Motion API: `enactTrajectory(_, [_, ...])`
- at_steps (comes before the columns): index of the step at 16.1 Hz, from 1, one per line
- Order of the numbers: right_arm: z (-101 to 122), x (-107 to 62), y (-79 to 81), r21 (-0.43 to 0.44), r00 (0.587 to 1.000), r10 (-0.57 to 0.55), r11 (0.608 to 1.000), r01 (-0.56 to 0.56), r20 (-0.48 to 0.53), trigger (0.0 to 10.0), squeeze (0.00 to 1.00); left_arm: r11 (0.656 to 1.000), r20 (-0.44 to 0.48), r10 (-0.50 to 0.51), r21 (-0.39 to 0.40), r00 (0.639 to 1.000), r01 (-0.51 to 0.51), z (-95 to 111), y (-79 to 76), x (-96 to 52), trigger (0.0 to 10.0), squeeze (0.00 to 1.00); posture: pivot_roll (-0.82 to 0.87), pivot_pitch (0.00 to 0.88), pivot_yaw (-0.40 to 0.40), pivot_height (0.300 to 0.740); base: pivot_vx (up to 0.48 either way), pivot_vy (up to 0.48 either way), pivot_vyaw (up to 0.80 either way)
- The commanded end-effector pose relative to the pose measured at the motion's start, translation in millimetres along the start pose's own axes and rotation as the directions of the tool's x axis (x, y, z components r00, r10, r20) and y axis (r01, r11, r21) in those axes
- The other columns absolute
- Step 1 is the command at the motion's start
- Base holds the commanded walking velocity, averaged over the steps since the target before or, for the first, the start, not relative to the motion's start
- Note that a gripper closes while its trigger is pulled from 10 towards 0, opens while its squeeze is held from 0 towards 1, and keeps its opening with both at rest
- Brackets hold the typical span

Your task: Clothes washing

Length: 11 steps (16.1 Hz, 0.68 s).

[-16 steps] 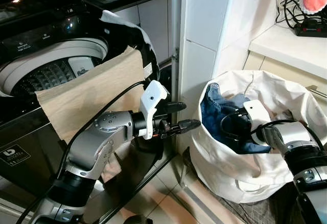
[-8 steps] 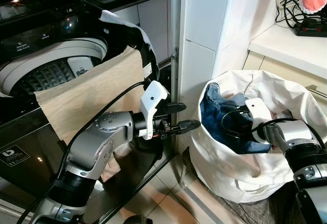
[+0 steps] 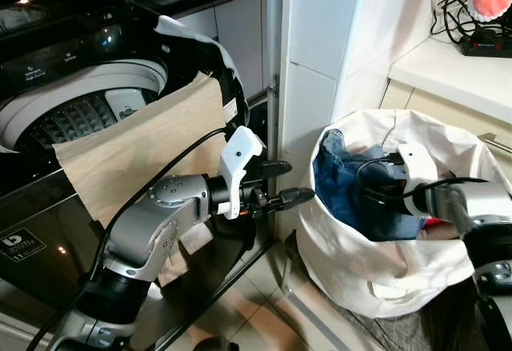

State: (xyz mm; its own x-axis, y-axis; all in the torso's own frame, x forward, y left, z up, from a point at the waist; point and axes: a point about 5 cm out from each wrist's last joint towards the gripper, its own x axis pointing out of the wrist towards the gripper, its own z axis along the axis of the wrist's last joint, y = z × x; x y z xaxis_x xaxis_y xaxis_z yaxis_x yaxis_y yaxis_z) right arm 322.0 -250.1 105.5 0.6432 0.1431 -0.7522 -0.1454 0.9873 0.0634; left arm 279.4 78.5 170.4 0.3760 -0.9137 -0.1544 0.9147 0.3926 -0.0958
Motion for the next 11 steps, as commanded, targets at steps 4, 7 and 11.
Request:
enactTrajectory(4, [45, -53.9, -0.1, 0.07, 0.967, 0.121, 0.988, -0.14, 0.225, 0.0, 0.0, 0.995, 0.076, 0.092, 0.037, 0.993, -0.095, 15, 11.3, -0.2, 10.0, 0.0, -0.05, 0.0, 0.066, 0.74, 0.0, 0.0, 0.0])
enactTrajectory(7, [102, -116.0, 14.3, 0.048, 0.822, 0.263, 0.942, -0.331, 0.505, 0.0, 0.0, 0.987, 0.202, 0.132, 0.063, 0.97, -0.147, 37, 14.5, 4.9, 10.0, 0.0, -0.08, 0.0, 0.082, 0.74, 0.0, 0.0, 0.0])
enactTrajectory(11, [140, -156.1, 48.0, -0.044, 0.626, 0.45, 0.832, -0.553, 0.637, 0.0, 0.0, 0.987, 0.371, 0.106, 0.07, 0.923, -0.141, 73, 6.2, 16.0, 10.0, 1.0, -0.09, 0.0, 0.077, 0.74, 0.0, 0.0, 0.0])
